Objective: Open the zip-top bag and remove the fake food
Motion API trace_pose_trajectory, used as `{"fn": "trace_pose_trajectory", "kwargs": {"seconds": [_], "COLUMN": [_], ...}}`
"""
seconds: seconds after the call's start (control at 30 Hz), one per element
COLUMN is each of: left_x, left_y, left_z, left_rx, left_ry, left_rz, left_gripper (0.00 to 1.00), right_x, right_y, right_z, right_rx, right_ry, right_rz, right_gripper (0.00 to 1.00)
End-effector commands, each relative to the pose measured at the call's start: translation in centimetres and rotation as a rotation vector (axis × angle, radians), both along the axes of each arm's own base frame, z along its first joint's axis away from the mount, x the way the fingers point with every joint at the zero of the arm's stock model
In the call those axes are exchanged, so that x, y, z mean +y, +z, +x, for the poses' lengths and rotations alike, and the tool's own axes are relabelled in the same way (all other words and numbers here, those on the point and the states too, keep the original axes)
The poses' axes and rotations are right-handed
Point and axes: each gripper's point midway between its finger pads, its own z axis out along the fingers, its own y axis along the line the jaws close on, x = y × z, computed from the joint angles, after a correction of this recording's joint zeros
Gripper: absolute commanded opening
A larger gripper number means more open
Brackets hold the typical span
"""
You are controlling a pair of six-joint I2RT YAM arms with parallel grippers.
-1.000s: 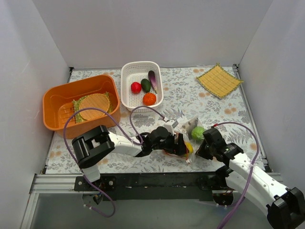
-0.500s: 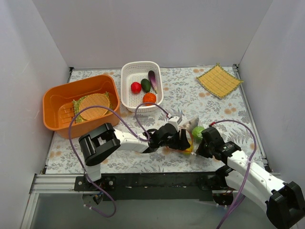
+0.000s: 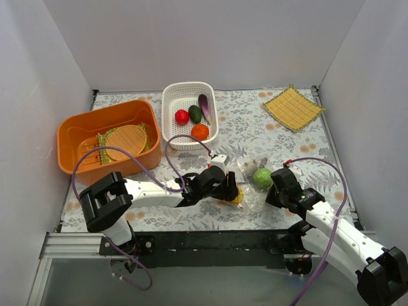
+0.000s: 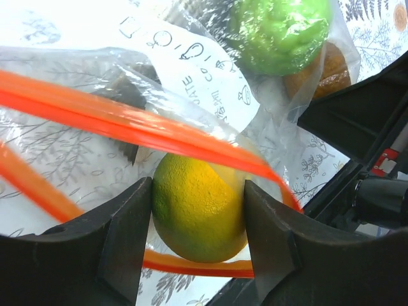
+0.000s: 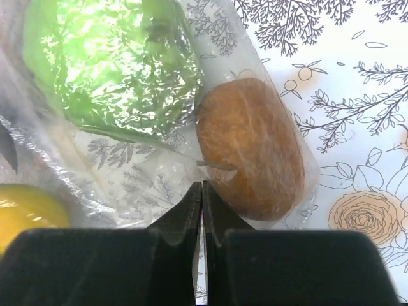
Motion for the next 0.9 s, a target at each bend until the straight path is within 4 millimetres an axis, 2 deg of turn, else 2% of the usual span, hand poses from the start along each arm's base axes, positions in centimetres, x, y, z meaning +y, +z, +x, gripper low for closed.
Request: {"fn": "trace_pose_trajectory", "kwargs": {"seconds": [0.0,0.13,0.27,0.33,0.57,0.7,0.8,0.87], "left_x": [2.6,2.7,2.4,2.2,1.8,1.6,2.1,2.3], "left_y": [2.0,2.2,0.9,0.1,-3.0,-3.1,-2.7,-1.8], "left_z": [1.2,1.1,0.5,0.2,-0.4,-0.5,-0.3,-0.2], "left_rx": [-0.069,-0.077,-0.044,-0.026,0.028,0.039,0.032,0.019], "left_ry": [0.059,0.027,-0.002,-0.020,-0.045,-0.036,-0.009,-0.007], "left_rz": [0.039,0.042,0.056,0.063,0.097,0.082,0.081,0.071], "left_gripper": [0.39,0.47,0.52,0.58,0.63,0.61,0.56,0.56], "right_x": [-0.8,-0.6,-0.7,-0.7,-0.8,-0.9,-1.3,-1.7], "right_y": [1.0,1.2,1.0,1.0,1.2,1.3,1.5,1.7], "right_z": [0.8,1.0,1.0,1.0,0.9,0.9,1.0,1.2], "right_rx": [-0.040,-0.053,-0.051,-0.055,-0.060,-0.062,-0.065,-0.067], "right_ry": [-0.026,-0.019,-0.023,-0.021,-0.019,-0.027,-0.050,-0.068], "right_rz": [-0.039,-0.028,-0.036,-0.034,-0.033,-0.034,-0.051,-0.062], "right_gripper": [0.09,0.10,0.11,0.12,0.14,0.16,0.17,0.16]}}
